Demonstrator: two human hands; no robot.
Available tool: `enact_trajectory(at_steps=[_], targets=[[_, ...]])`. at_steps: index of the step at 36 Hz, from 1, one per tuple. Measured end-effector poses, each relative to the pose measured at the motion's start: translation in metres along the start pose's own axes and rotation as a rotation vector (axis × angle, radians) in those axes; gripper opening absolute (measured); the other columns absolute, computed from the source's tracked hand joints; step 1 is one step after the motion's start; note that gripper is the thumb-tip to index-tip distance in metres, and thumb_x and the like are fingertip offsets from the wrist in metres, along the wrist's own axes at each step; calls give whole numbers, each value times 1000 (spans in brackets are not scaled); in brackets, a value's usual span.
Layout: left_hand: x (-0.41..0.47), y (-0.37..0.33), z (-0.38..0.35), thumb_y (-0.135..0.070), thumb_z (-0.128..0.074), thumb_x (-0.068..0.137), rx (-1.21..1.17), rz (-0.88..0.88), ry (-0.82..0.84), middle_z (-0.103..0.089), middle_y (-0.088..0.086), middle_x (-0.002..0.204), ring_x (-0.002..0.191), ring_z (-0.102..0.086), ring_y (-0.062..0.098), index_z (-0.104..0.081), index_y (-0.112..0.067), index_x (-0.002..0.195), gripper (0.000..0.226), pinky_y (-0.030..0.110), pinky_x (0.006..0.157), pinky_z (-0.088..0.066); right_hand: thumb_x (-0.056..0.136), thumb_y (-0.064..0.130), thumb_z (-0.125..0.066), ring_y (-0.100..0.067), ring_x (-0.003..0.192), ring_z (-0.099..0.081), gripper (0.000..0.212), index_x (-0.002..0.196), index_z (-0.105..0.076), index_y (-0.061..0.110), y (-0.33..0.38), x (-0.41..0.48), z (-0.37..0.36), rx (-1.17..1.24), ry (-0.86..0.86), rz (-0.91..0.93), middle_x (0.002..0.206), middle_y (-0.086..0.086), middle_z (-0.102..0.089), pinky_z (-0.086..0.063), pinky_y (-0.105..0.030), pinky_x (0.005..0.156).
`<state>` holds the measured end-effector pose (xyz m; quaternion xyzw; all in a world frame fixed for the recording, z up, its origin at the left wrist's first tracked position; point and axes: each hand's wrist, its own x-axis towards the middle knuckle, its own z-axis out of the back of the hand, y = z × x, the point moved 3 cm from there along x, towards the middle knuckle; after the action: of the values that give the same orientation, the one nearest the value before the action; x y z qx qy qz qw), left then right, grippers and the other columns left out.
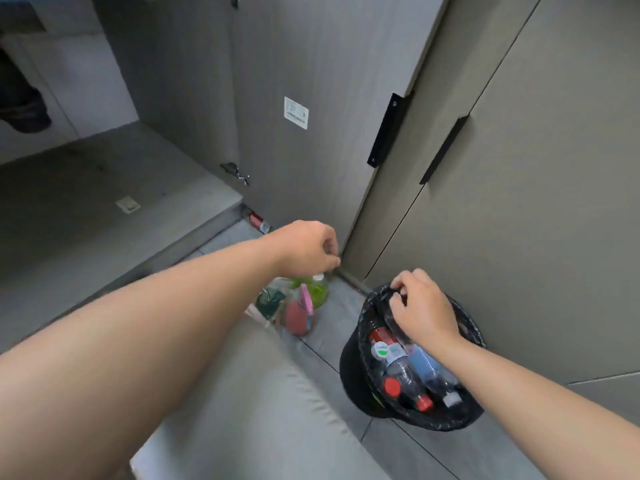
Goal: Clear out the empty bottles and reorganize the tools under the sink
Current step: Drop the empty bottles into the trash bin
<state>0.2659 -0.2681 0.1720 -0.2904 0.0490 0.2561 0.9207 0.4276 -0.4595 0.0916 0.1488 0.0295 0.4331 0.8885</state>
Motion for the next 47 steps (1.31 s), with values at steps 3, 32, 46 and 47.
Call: enact_trajectory(at_steps=[3, 32, 46, 47], targets=[[-4, 44, 35, -37, -64, 92, -47, 119, -92, -69, -10, 98, 94, -64, 18, -68, -27, 98, 13, 30, 85, -50, 84, 13, -57, -10, 67, -51, 15, 86, -61, 27, 53, 26, 20, 228, -120, 207, 82, 10, -48, -46, -29, 66], [-51, 385, -140, -15, -61, 95, -1244, 984, -586, -70, 3, 77, 66, -66, 13, -72, -5, 95, 15, 38, 77, -56, 86, 30, -68, -40, 100, -60, 66, 144, -37, 31, 279, 220, -410, -41, 668, 228, 131, -16, -34, -49, -38, 92], [-21, 390, -165, -29, -71, 90, -1260, 899, -501, -68, -17, 99, 95, -65, 3, -61, -29, 107, 20, 37, 85, -56, 82, 32, -73, -23, 80, -62, 39, 111, -48, 22, 301, 169, -397, 248, 640, 298, 103, -5, -56, -51, -33, 61], [-19, 390, -165, -32, -73, 89, -1276, 876, -526, -69, -21, 97, 95, -65, -2, -60, -31, 109, 23, 34, 84, -55, 81, 31, -75, -17, 80, -65, 38, 109, -50, 24, 304, 165, -390, 384, 667, 234, 99, -2, -61, -55, -31, 61]])
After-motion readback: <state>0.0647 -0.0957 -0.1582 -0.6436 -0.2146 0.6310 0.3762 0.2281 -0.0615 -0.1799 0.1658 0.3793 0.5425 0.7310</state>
